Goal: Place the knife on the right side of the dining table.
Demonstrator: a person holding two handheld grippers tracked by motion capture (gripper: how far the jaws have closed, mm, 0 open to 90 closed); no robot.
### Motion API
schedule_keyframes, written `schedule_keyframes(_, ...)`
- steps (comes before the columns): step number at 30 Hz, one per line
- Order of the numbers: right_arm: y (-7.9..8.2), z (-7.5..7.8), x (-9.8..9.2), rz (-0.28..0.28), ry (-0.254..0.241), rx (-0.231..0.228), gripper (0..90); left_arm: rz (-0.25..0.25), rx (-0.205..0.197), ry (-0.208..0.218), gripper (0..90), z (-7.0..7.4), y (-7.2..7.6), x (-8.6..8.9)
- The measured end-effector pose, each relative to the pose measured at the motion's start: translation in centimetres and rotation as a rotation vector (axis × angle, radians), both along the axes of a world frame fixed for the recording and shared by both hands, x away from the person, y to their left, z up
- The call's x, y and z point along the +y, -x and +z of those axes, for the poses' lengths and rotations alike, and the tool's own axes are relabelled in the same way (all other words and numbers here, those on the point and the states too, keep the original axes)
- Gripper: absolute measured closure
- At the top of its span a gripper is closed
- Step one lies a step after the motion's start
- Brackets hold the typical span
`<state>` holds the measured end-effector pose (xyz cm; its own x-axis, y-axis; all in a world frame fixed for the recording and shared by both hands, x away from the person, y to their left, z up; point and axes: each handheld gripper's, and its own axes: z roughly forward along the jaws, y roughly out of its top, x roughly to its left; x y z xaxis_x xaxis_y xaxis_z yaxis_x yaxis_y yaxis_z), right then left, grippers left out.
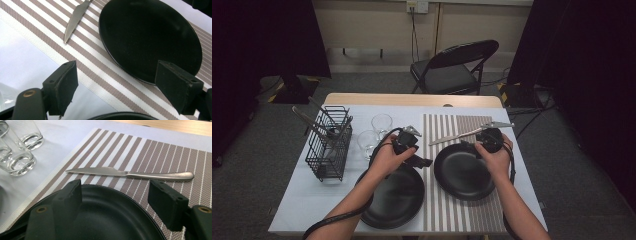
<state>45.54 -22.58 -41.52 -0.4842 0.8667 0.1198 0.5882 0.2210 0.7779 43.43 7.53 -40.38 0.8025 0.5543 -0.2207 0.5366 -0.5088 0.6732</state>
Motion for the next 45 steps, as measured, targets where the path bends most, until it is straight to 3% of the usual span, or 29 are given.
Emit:
schedule_keyframes(4, -0.1, -0.1, -0.1, -0.007, 0.002, -0.002, 26.9, -0.005, -0.011, -0.025, 18.0, -0.2, 0.3, 0.4)
schedule_keyframes(36, -1.2, -0.2, 0.5, -0.023, 0.040, 0.008, 27.4, -0.026, 0.022, -0.024, 18.1, -0.7, 3.4, 4.5)
schedule_keyframes(45, -1.8, -0.5, 0.4, -0.029, 0.031, 0.012, 27.2, -0.028, 0.022, -0.030, 18.2, -0.7, 4.0, 5.5)
